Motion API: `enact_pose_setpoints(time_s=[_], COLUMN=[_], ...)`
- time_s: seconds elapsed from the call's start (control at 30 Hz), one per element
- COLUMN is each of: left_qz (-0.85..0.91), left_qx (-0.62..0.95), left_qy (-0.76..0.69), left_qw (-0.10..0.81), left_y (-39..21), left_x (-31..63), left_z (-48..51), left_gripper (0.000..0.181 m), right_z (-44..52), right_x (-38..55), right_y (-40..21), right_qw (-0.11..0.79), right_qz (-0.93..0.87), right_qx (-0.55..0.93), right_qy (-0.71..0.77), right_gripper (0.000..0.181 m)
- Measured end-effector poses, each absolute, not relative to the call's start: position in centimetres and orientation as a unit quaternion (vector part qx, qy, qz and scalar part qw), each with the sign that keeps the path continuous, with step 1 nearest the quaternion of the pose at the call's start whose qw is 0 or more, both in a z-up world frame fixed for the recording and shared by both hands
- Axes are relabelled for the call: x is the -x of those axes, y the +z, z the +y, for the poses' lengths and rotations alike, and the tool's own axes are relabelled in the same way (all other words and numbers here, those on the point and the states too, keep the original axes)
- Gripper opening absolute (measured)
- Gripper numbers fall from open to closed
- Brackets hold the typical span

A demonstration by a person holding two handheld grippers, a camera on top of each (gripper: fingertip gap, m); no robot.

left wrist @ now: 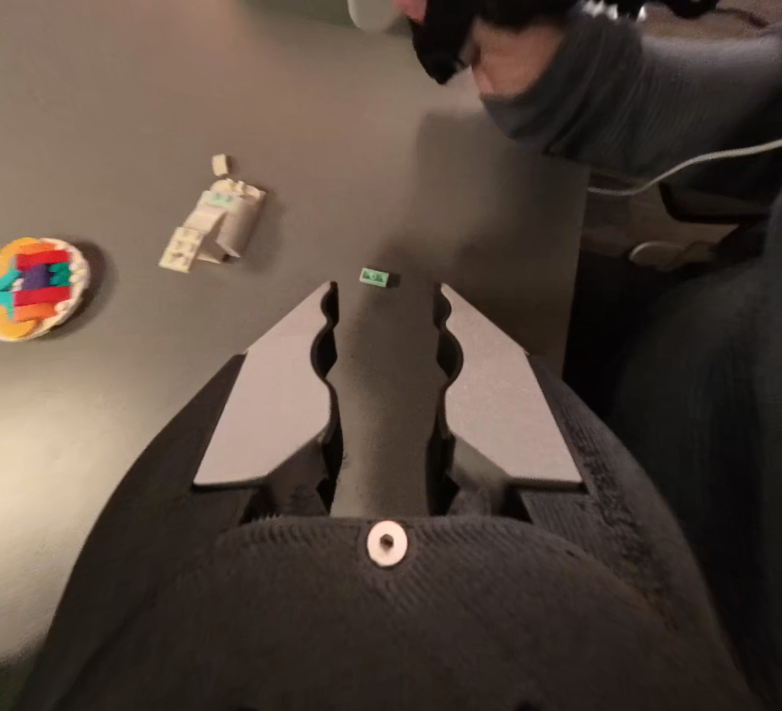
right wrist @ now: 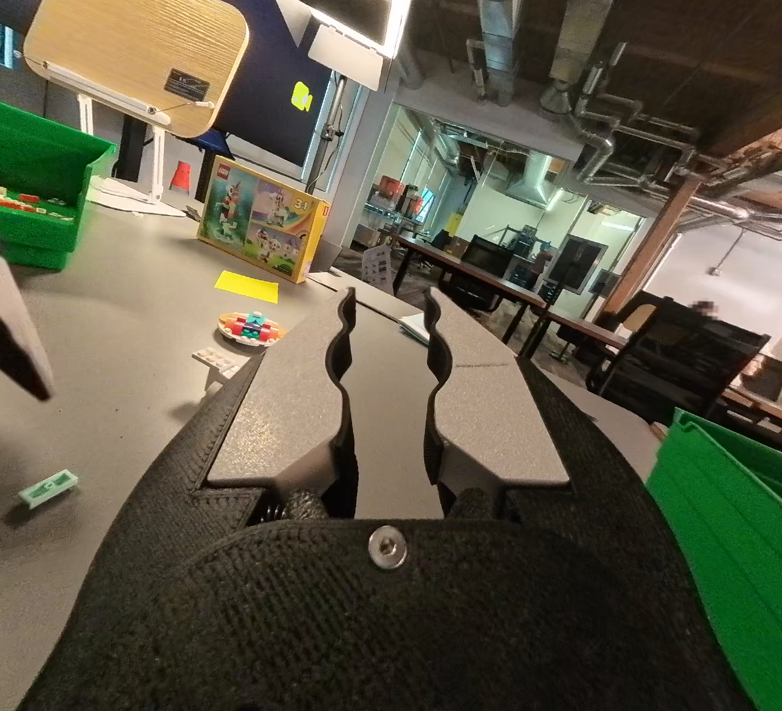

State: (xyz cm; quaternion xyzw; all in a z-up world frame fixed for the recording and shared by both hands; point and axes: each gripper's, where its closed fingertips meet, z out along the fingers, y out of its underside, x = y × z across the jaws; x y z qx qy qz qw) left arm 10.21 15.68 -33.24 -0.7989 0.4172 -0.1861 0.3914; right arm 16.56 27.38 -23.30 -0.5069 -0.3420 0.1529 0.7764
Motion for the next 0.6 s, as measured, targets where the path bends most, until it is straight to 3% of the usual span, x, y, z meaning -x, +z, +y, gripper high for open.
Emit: enact_pose_setpoints(time_s=[0.2, 0.37, 0.47, 0.6], left_qz=[0.436, 0.454, 0.452, 0.455], left_qx=[0.807, 0.799, 0.800, 0.805], left_qy=[-0.180, -0.180, -0.190, -0.154], left_qw=[0.354, 0.352, 0.346, 0.349], left_y=[-36.6, -36.8, -36.8, -36.7], left_x=[-11.0, -11.6, -11.9, -10.6], left_z=[17.0, 17.4, 17.5, 18.0], left_gripper=[0.037, 0.030, 0.016, 0.015], right_z=[26.9, 26.9, 27.0, 26.9], right_x=[-15.7, -15.7, -15.6, -15.5], right_y=[-23.7, -23.8, -23.9, -23.9], right_qw=[0.770, 0.767, 0.765, 0.764], right_qz=[-0.365, -0.366, -0.368, -0.370], right_qx=[0.501, 0.503, 0.505, 0.504], right_qy=[0.152, 0.156, 0.158, 0.158], right_gripper=[0.028, 0.028, 0.028, 0.028])
